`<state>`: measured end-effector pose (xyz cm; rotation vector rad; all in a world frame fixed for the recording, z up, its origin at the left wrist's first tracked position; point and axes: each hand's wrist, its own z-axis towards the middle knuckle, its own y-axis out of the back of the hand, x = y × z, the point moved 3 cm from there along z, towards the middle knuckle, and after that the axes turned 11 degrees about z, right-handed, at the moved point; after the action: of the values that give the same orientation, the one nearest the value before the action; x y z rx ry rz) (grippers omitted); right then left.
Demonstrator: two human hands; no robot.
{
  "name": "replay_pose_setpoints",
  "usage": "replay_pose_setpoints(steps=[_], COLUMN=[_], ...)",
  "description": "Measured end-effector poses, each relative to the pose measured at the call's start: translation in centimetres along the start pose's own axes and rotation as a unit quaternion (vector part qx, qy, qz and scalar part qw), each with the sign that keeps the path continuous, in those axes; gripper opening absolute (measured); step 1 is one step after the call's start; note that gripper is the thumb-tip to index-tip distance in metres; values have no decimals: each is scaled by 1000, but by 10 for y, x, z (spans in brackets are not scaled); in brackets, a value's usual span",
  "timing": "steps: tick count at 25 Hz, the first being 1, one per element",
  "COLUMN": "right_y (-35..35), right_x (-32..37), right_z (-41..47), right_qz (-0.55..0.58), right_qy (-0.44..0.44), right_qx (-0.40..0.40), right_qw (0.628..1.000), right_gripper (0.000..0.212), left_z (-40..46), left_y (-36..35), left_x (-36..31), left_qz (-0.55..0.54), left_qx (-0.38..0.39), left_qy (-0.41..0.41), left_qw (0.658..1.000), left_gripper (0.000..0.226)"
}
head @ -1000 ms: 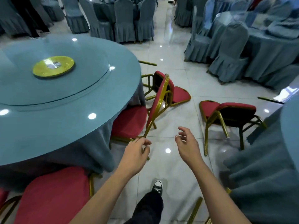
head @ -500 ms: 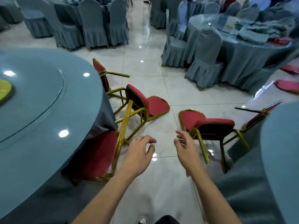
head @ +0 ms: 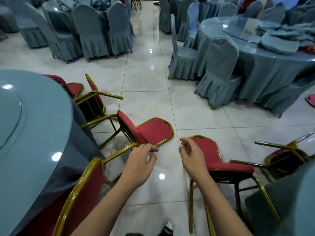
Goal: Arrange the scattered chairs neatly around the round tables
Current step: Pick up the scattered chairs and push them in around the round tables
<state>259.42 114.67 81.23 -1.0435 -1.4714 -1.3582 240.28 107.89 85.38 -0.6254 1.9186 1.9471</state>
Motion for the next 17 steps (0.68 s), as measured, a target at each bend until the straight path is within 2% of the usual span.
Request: replay_pose_setpoints(steps=[4,11,17], right_y=[7,-23,-59], right_x=[1,8,38], right_z=[112,314,478], right_qz=[-13,-26,-53], right_qy=[-12,6,-7], right_qx=[28,52,77], right_qw=[999,998,996], right_gripper=[25,23,25], left_z=[87,273,445], left_y=[-18,-27,1], left_x=[-12,16,38], left_qz=[-35,-67,-96], left_qx=[-13,-32,-38], left_qy=[32,52,69], left_qw=[999,996,992], left_gripper=[17,20,20])
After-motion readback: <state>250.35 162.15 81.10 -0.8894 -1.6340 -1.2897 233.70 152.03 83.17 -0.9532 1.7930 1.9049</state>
